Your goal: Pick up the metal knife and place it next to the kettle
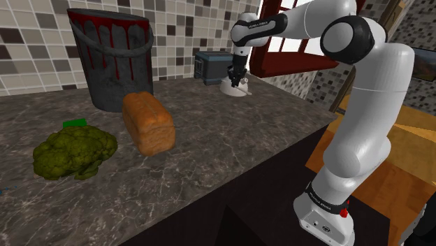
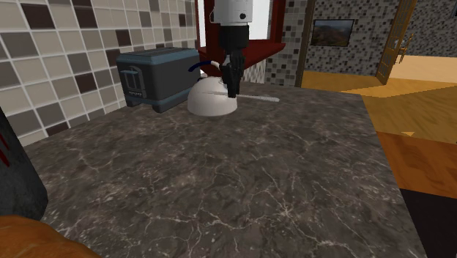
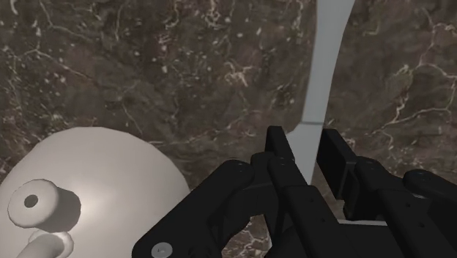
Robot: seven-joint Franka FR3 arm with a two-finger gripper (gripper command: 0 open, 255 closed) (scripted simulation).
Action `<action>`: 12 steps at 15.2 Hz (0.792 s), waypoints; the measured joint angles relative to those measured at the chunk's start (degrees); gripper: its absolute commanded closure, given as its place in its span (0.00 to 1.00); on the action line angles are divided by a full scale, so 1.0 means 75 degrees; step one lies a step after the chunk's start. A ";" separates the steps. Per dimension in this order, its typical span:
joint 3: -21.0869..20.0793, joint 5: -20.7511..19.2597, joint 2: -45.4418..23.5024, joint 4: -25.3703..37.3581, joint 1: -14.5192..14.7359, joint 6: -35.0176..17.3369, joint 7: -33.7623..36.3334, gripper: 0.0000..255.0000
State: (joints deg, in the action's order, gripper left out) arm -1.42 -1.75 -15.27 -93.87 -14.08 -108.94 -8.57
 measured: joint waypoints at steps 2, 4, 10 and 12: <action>0.0000 -0.0002 -0.0018 -0.0174 0.0000 -0.0193 0.0005 1.00; -0.0001 -0.0006 -0.0070 -0.0326 0.0002 -0.0396 0.0015 1.00; 0.0003 -0.0017 -0.0239 -0.0715 0.0002 -0.0954 0.0031 1.00; 0.0003 -0.0023 -0.0325 -0.0801 0.0006 -0.1126 0.0042 1.00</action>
State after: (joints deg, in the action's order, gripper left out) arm -1.40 -1.92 -17.70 -99.88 -14.04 -117.38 -8.26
